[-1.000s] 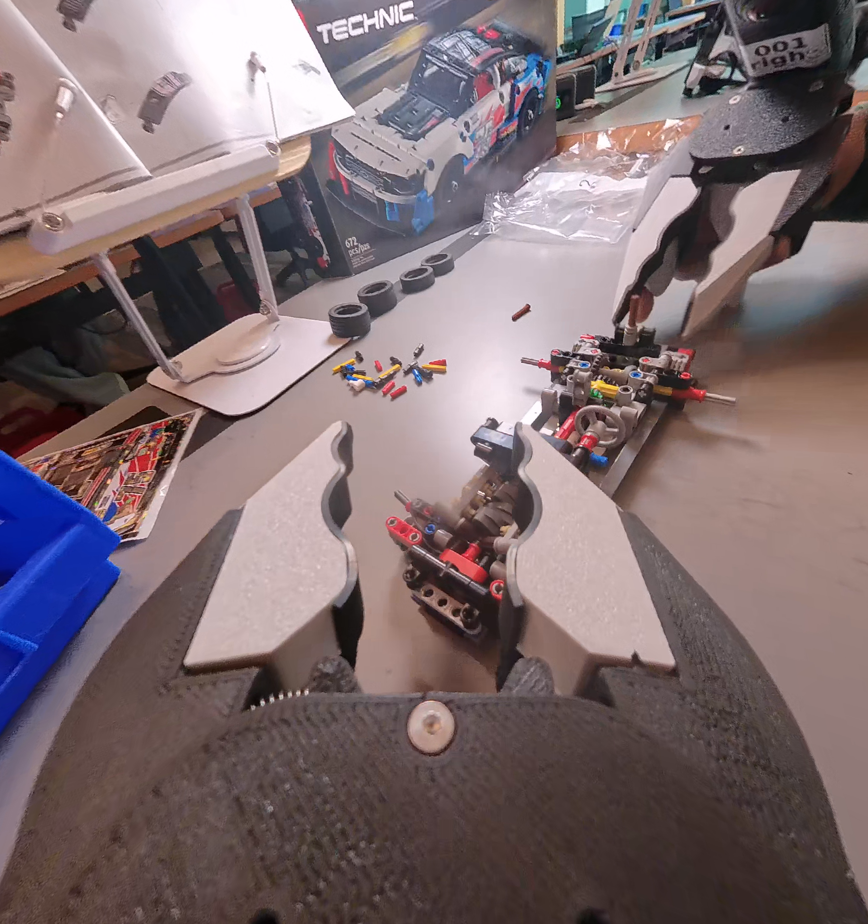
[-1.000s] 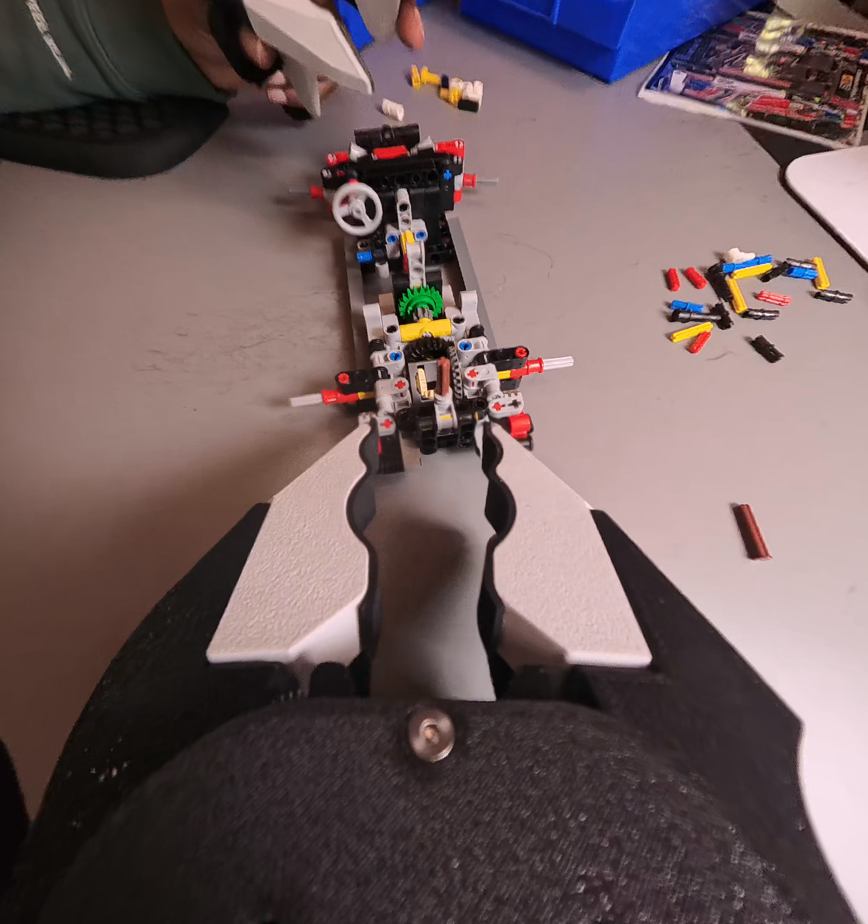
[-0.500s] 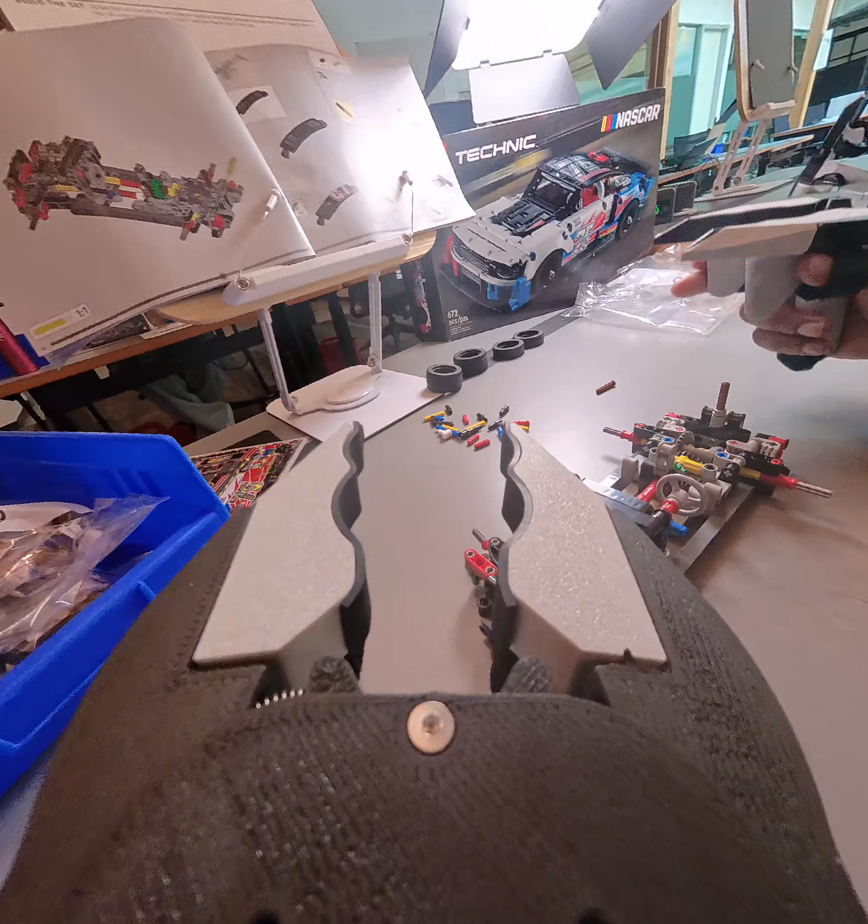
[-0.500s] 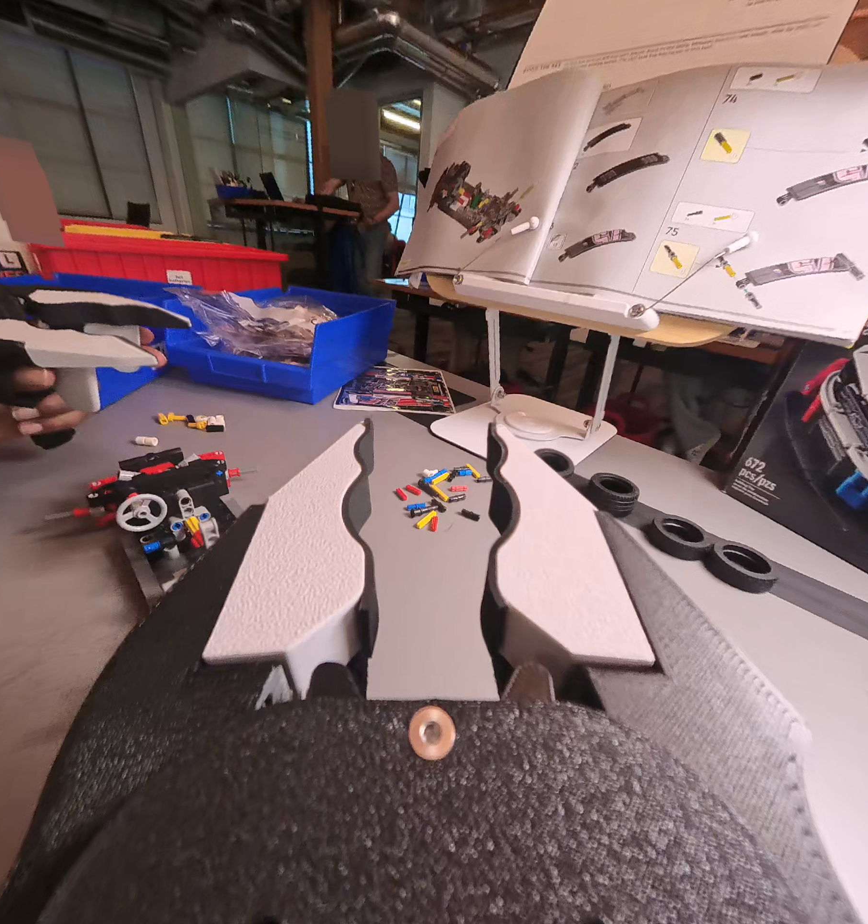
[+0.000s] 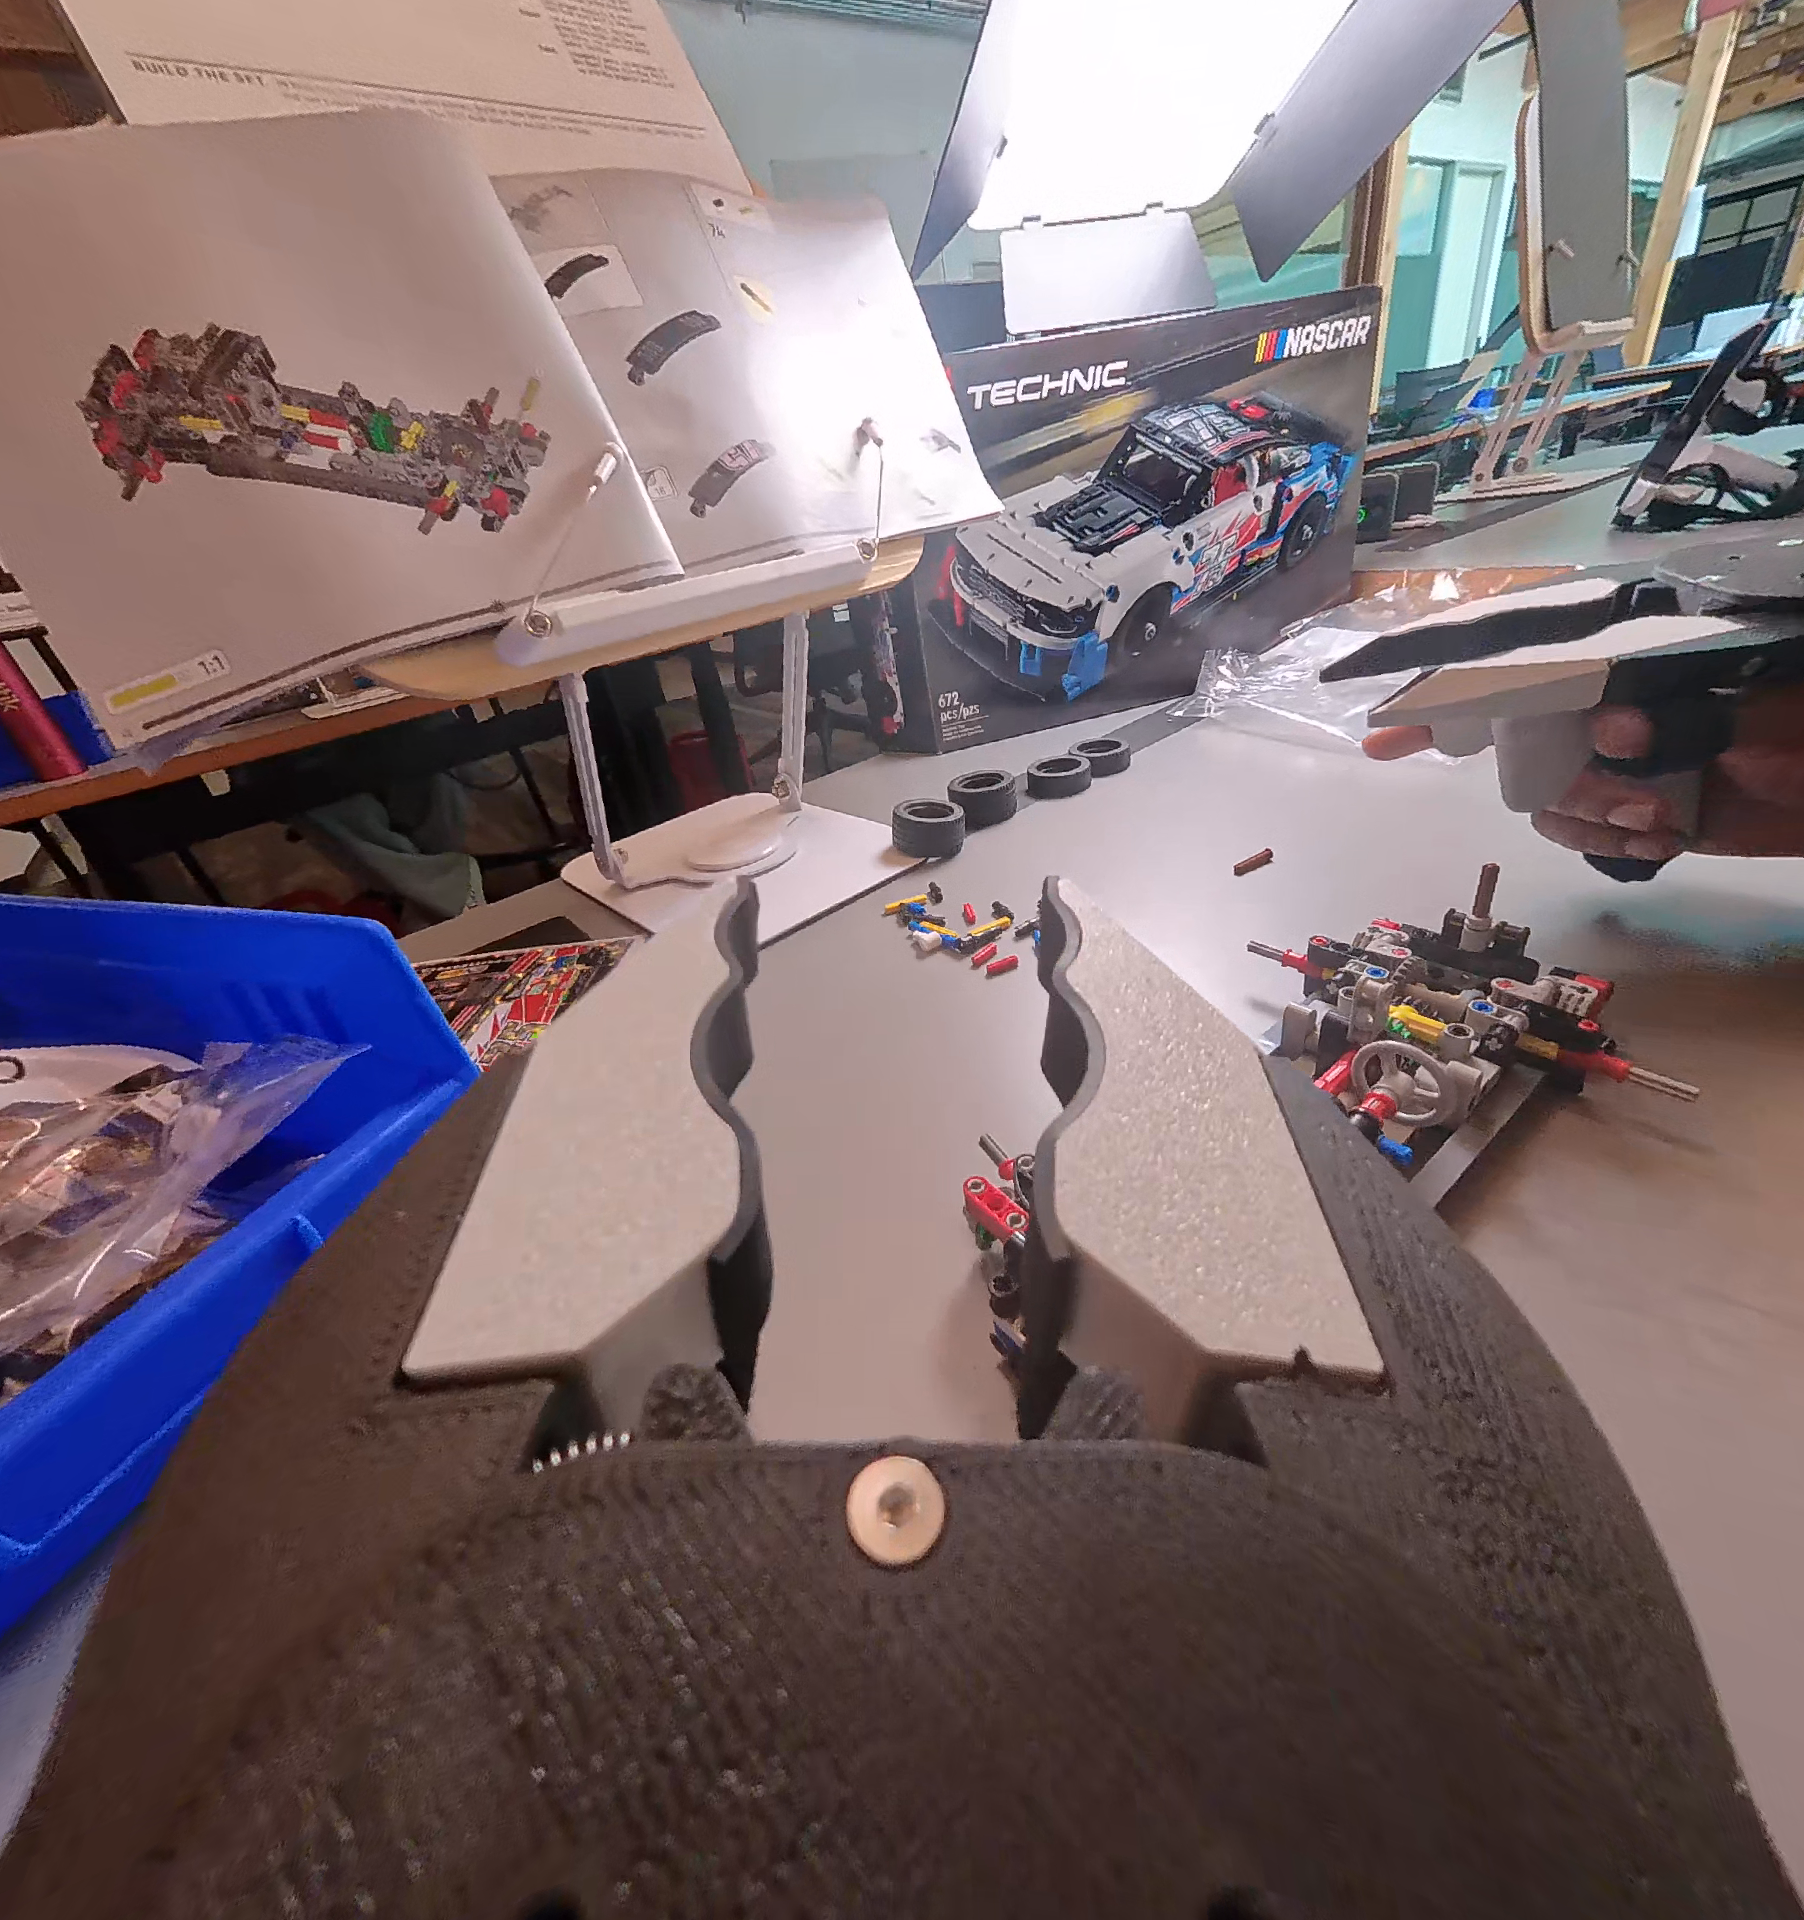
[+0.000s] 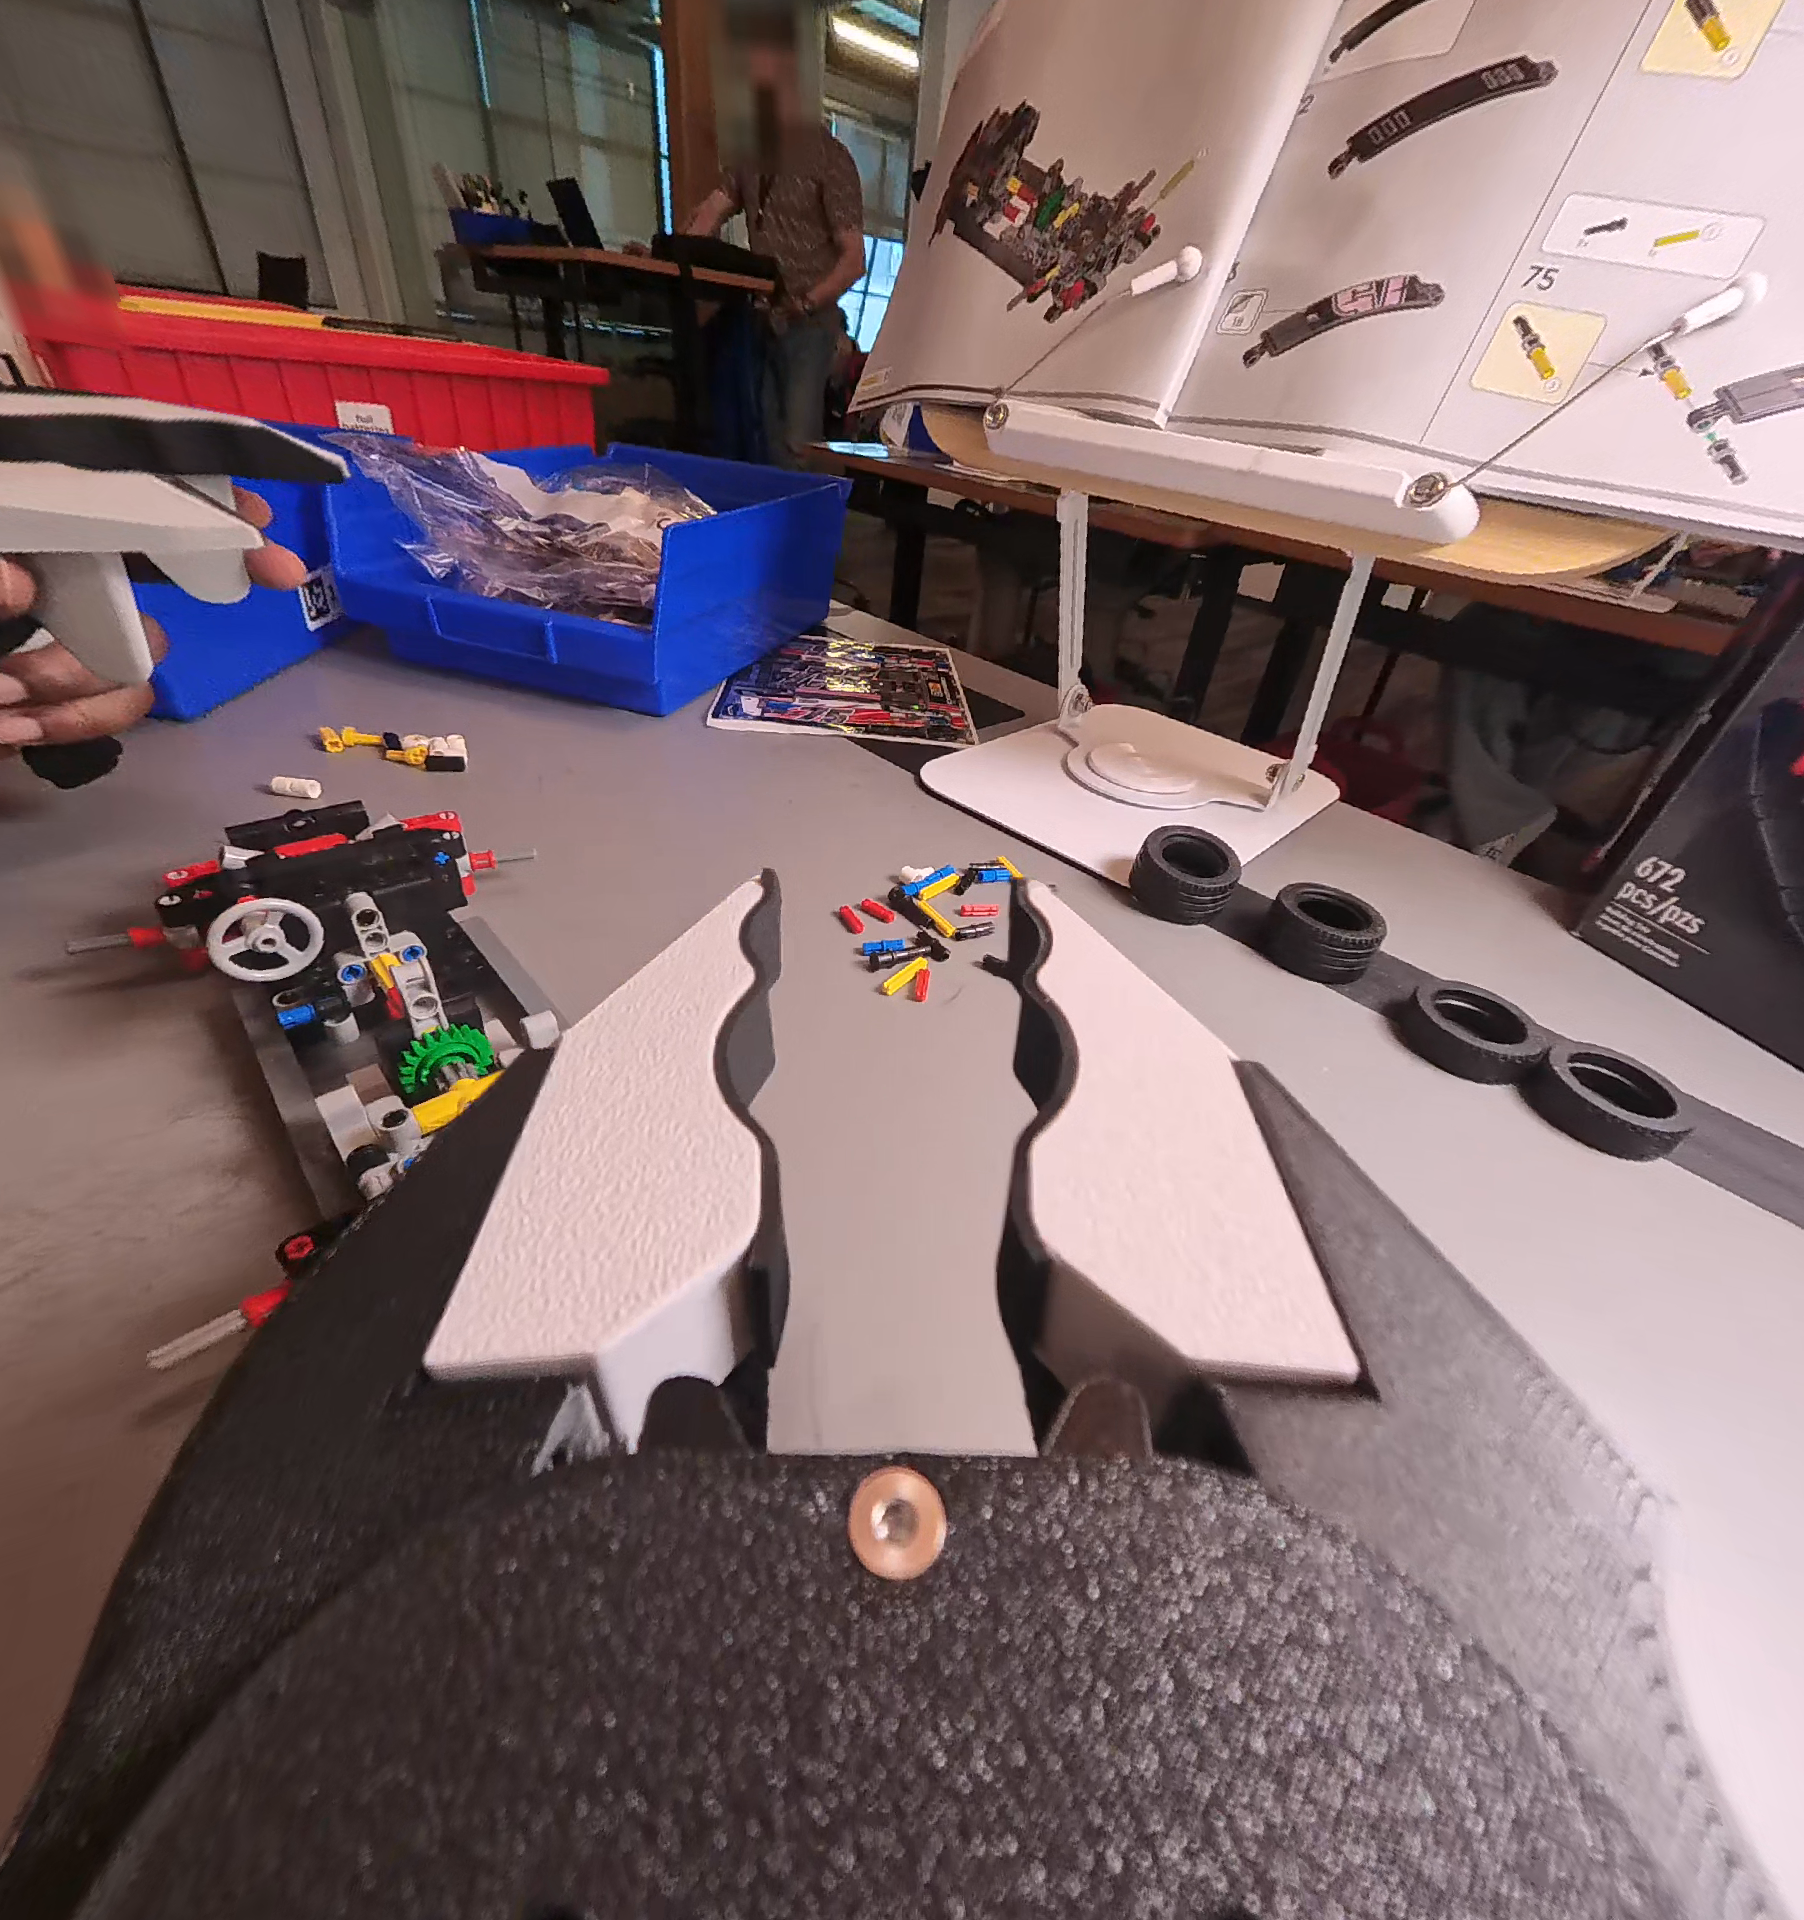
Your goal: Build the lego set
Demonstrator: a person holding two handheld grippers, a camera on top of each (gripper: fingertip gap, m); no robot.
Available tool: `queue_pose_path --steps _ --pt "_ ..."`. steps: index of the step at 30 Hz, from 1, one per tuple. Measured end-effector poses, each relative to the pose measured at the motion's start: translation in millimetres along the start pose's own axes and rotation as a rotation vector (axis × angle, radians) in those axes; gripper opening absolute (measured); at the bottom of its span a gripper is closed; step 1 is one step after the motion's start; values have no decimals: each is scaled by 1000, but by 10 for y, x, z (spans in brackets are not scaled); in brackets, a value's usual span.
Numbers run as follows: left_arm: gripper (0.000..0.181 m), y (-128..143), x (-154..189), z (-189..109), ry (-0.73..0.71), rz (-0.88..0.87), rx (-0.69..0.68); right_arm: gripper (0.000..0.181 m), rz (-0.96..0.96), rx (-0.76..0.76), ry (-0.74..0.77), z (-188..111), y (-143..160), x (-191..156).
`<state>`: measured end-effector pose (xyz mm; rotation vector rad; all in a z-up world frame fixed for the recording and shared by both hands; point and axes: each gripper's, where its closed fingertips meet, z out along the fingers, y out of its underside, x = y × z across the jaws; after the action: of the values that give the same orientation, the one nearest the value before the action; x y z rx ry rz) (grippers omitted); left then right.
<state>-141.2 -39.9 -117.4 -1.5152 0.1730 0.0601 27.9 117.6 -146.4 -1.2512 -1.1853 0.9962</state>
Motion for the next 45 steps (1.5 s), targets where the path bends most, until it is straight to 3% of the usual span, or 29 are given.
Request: queue_pose_path --steps 13,23,33,38,41,45 --pt "53 -84 -100 -45 -48 -3 28 41 15 -14 51 4 46 92" --pt "36 -22 -212 50 -108 -60 11 38 20 18 59 -12 -68 57" --pt "20 81 -144 111 -98 9 -19 37 52 51 75 -60 -159 105" --pt "18 -255 -248 630 -93 125 -11 37 47 42 55 -14 -142 29" --pt "23 -625 -474 1192 -109 194 -5 37 28 35 57 -16 -132 9" --pt "19 -1050 -844 2048 -101 126 11 37 19 33 63 -32 -130 25"
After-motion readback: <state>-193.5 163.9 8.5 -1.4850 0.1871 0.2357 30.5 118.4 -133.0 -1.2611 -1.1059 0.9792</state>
